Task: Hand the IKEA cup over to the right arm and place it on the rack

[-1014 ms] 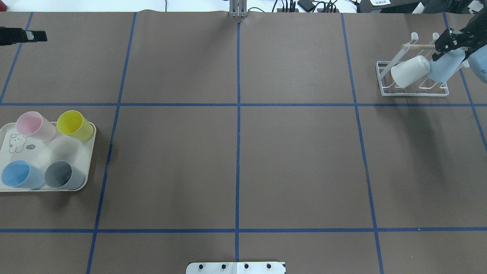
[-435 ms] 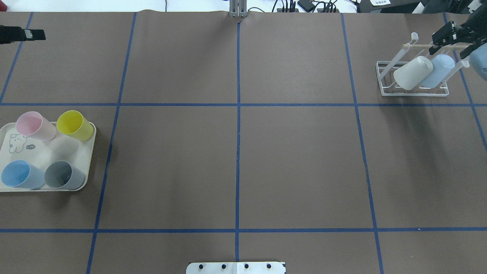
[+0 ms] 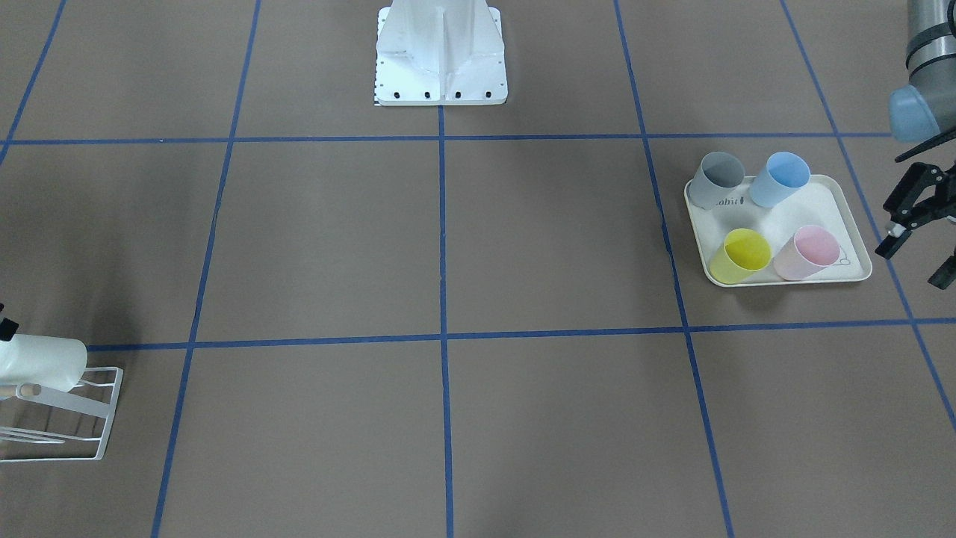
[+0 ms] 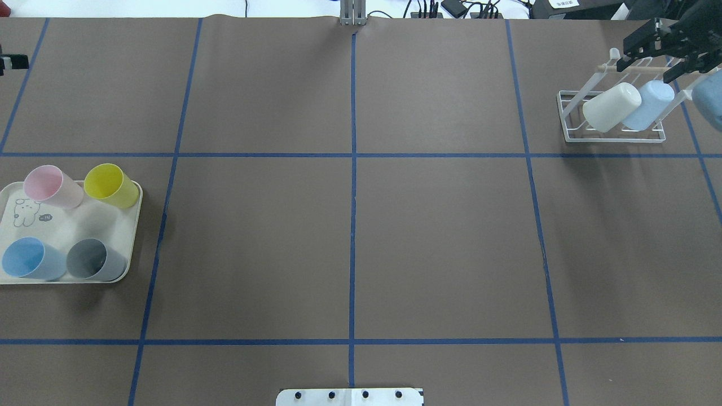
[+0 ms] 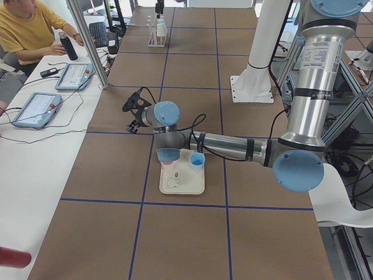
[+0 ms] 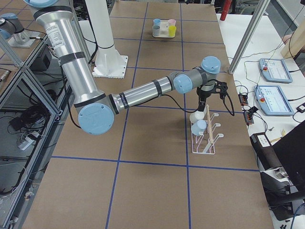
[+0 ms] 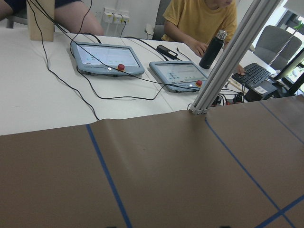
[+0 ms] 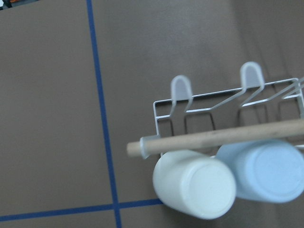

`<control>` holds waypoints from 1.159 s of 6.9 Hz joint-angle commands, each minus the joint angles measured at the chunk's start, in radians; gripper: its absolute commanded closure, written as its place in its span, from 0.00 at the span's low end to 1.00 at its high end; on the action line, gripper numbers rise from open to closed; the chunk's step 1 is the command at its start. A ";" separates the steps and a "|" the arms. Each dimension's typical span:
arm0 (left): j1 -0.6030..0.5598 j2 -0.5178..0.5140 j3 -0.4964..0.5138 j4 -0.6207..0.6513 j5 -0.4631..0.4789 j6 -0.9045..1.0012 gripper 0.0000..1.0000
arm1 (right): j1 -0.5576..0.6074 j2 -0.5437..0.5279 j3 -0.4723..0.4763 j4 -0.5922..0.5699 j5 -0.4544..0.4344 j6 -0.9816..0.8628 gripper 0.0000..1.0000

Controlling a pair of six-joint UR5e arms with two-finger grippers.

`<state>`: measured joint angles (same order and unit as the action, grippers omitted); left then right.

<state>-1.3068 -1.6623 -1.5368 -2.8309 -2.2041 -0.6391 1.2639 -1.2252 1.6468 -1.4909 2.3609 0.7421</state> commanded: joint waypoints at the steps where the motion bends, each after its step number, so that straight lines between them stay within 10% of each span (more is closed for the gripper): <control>1: 0.006 0.100 0.000 0.149 0.037 0.185 0.23 | -0.111 -0.037 0.157 0.001 -0.015 0.197 0.00; 4: 0.125 0.205 -0.037 0.270 0.020 0.162 0.22 | -0.222 -0.031 0.211 0.003 -0.115 0.310 0.00; 6: 0.133 0.263 -0.252 0.574 0.006 0.165 0.22 | -0.230 -0.034 0.214 0.001 -0.118 0.312 0.00; 7: 0.147 0.274 -0.246 0.603 0.006 0.164 0.01 | -0.232 -0.034 0.212 0.001 -0.118 0.312 0.00; 8: 0.152 0.291 -0.235 0.608 -0.003 0.156 0.01 | -0.235 -0.034 0.205 0.001 -0.118 0.310 0.00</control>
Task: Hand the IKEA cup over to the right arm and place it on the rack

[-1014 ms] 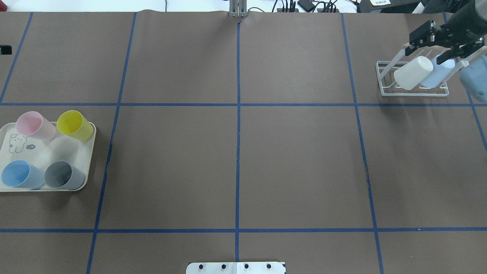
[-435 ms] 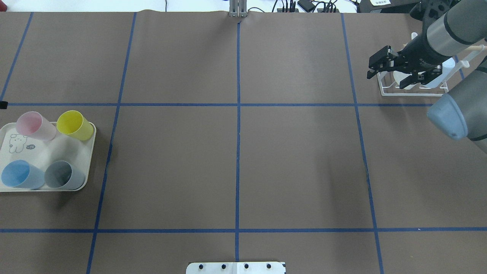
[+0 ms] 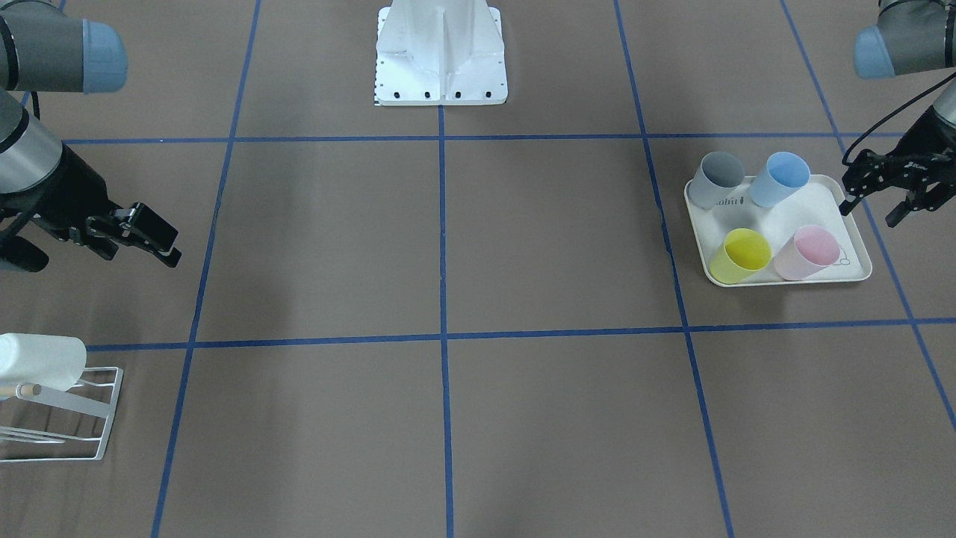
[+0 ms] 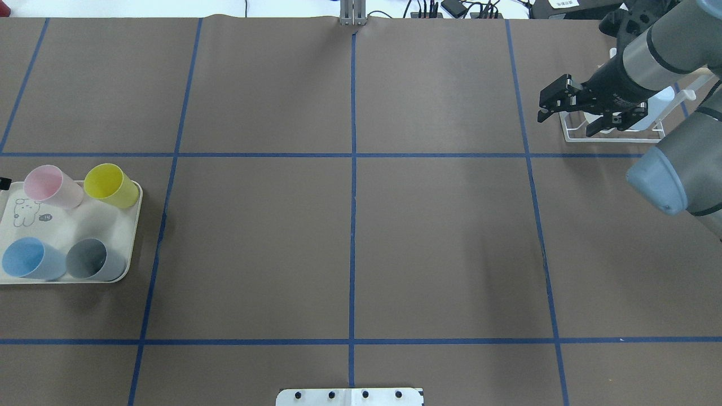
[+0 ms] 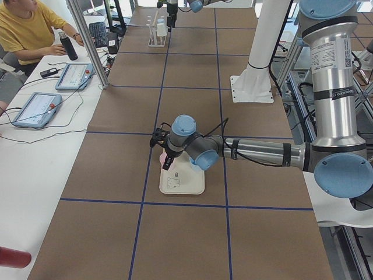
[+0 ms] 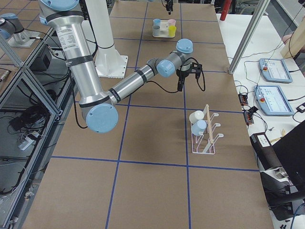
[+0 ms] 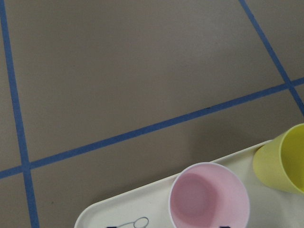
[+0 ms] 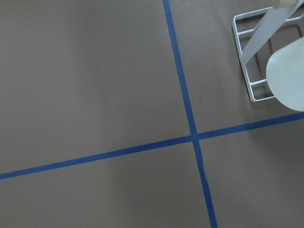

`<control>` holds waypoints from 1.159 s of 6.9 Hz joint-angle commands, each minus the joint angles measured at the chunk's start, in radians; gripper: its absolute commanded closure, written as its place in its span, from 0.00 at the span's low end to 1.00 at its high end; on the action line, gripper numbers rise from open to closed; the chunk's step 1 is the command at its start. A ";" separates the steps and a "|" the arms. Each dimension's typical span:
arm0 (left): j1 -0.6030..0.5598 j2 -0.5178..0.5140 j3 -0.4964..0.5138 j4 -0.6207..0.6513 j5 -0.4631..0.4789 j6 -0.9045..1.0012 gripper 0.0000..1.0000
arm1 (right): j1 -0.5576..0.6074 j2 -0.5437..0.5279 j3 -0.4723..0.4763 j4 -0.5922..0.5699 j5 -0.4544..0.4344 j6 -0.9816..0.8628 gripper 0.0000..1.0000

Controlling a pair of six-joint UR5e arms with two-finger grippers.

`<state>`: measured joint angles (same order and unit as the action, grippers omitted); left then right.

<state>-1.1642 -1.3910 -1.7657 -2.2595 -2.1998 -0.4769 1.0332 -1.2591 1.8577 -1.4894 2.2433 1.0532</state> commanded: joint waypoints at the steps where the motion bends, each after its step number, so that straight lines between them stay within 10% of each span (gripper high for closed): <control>1: 0.049 0.053 -0.015 0.037 -0.018 -0.005 0.01 | -0.007 -0.002 -0.005 0.000 -0.001 -0.001 0.00; 6: 0.219 0.081 -0.012 0.031 -0.081 -0.092 0.09 | -0.007 -0.003 0.003 0.000 -0.013 0.001 0.00; 8: 0.225 0.084 -0.005 0.032 -0.072 -0.094 0.94 | -0.007 -0.003 -0.005 0.000 -0.013 -0.001 0.00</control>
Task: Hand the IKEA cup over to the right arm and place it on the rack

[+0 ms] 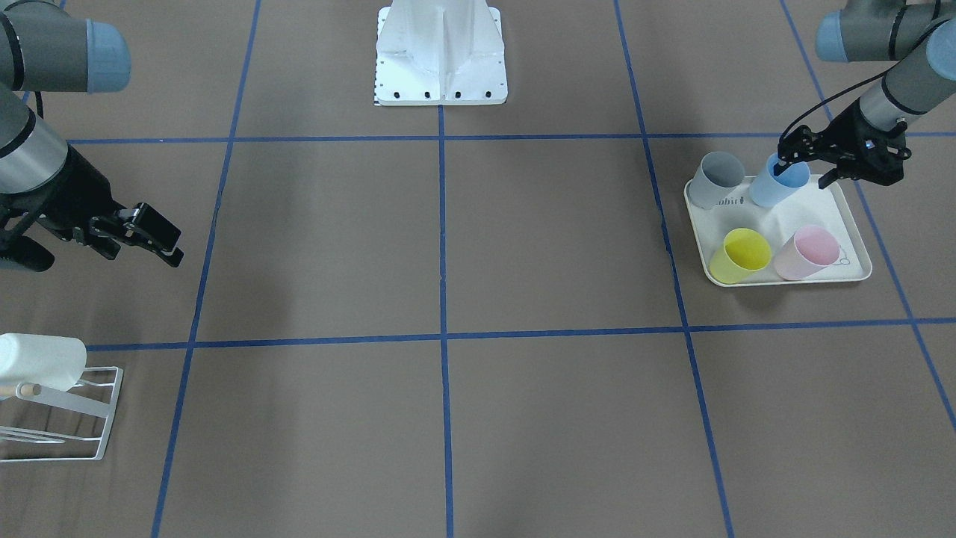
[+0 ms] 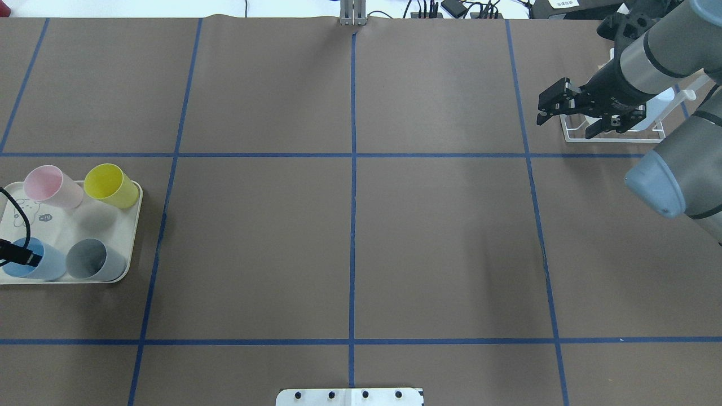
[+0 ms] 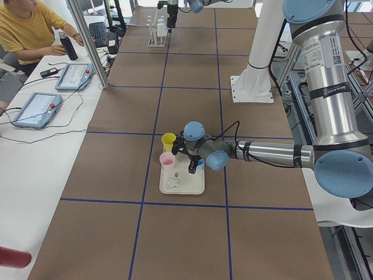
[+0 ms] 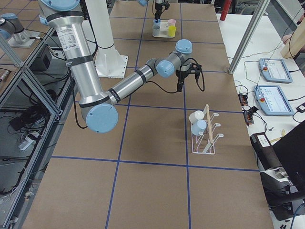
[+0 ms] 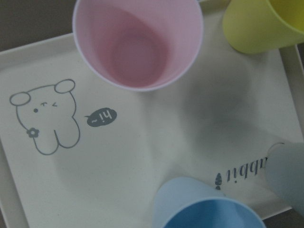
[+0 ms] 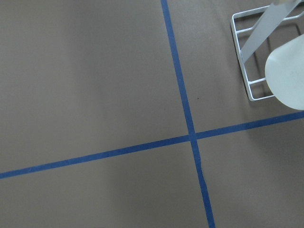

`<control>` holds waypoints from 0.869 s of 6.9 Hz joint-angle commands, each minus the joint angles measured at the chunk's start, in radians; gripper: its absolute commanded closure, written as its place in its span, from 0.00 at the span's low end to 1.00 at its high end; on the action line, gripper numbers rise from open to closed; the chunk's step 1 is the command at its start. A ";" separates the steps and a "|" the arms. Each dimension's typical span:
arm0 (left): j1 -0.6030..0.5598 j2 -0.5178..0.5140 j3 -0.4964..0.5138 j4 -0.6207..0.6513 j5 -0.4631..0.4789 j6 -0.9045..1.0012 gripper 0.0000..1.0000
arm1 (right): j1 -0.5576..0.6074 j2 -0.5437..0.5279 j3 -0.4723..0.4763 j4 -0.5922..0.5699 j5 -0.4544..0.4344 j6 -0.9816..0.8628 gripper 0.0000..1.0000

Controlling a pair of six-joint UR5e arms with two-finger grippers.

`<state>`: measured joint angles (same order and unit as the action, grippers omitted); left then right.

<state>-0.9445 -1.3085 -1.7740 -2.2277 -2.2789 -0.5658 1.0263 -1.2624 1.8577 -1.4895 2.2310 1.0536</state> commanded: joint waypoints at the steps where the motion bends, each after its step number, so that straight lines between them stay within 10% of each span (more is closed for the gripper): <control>1: 0.003 0.006 0.005 0.005 0.007 -0.008 1.00 | 0.000 0.000 -0.005 0.000 -0.002 -0.001 0.00; 6: -0.290 0.002 -0.187 0.121 -0.027 -0.003 1.00 | -0.006 0.003 0.000 0.000 -0.019 0.002 0.00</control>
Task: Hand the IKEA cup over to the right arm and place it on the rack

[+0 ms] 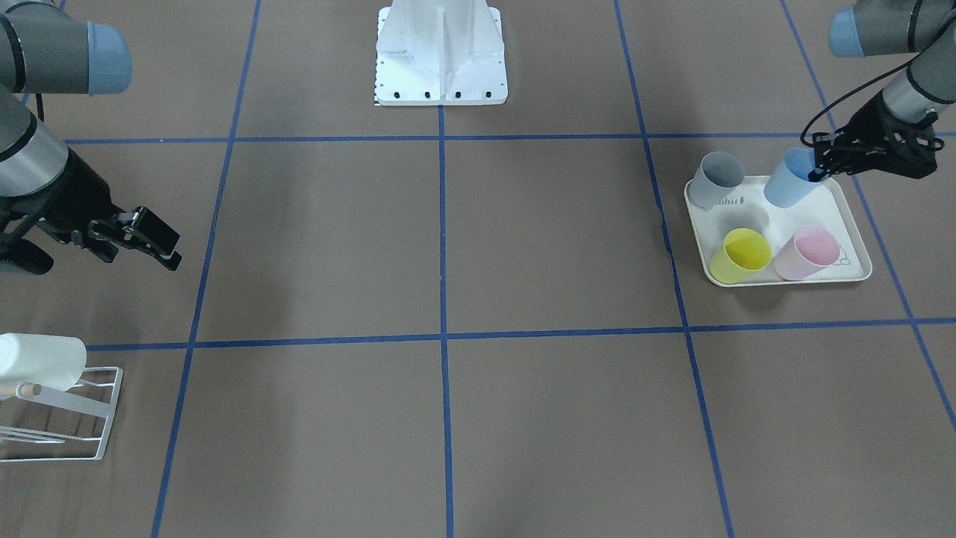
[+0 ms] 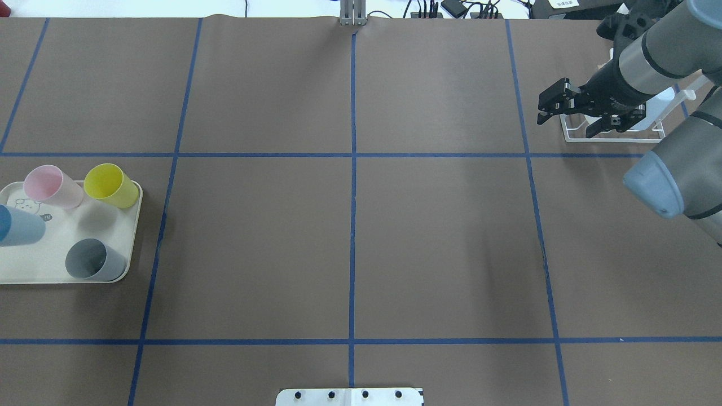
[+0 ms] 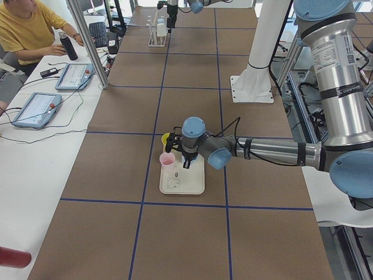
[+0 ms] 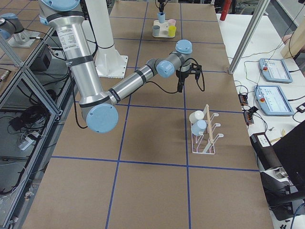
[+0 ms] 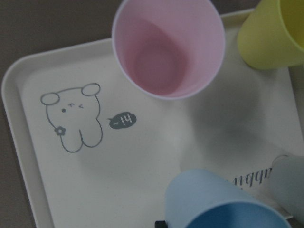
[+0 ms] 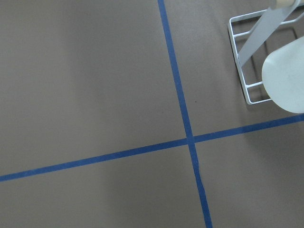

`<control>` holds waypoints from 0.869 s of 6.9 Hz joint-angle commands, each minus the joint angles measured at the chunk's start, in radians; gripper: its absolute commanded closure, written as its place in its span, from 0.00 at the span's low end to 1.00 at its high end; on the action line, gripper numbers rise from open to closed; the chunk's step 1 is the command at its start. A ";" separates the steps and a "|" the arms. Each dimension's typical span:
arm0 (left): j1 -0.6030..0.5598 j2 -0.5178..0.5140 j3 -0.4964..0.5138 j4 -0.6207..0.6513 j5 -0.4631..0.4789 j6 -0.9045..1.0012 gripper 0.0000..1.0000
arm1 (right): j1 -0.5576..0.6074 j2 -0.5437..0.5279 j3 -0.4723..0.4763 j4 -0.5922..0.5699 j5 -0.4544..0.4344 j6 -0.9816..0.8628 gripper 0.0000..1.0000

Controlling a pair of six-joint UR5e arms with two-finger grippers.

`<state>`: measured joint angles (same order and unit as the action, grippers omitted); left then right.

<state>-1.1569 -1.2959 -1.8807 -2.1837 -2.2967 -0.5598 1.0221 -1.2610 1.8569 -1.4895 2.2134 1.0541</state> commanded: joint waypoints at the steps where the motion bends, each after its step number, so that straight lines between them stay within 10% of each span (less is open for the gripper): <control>1: -0.079 -0.078 -0.137 0.175 -0.003 -0.022 1.00 | -0.013 0.008 0.004 0.000 -0.003 0.006 0.00; 6: 0.194 -0.550 -0.158 0.115 -0.052 -0.784 1.00 | -0.147 0.034 0.122 0.138 -0.004 0.313 0.00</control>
<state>-1.0562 -1.7076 -2.0422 -2.0330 -2.3273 -1.1053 0.9240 -1.2376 1.9592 -1.4475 2.2097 1.2227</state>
